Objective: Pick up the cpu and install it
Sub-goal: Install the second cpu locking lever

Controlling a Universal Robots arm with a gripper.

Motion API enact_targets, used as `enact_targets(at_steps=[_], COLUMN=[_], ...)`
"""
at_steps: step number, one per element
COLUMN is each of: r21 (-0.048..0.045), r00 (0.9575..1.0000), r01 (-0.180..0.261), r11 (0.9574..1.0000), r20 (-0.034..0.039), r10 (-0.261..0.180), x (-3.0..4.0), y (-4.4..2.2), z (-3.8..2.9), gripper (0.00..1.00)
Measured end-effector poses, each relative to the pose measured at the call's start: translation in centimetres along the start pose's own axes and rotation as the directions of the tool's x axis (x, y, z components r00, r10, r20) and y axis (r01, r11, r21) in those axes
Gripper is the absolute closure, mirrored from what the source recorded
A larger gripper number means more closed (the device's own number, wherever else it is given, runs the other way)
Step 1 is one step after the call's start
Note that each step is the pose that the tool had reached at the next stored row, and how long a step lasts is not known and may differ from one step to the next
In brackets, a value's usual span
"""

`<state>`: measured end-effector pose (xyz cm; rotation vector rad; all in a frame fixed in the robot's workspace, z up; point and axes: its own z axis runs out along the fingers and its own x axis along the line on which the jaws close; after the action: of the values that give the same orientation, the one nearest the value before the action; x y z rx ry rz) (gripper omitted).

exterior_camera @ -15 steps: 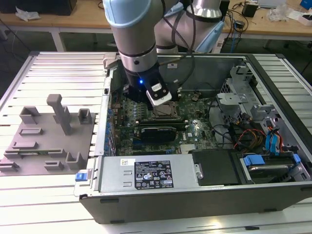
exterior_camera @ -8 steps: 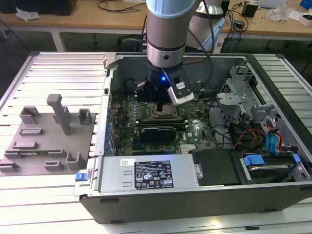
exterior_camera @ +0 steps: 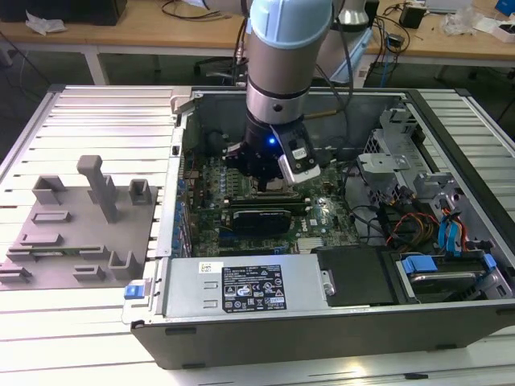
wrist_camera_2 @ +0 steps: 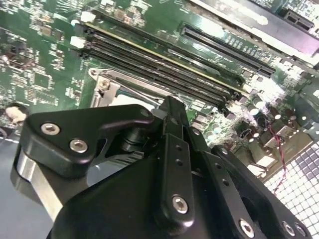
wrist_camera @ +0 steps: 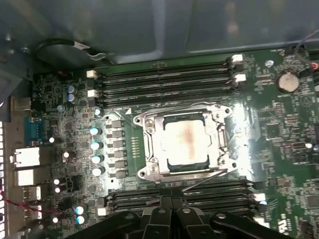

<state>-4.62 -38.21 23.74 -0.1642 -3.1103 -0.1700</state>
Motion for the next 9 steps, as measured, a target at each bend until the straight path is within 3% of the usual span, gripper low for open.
enact_targets(at_steps=[4, 9], r21=[-0.0001, 0.0002], r00=[1.0000, 0.9996], r01=[0.000, 0.029], r11=[1.0000, 0.9996], r20=[0.0002, 0.0022], r10=[0.000, -0.029], x=[0.85, 0.88], y=[-0.23, -0.28], z=[1.24, 1.92], gripper=[0.89, 0.89])
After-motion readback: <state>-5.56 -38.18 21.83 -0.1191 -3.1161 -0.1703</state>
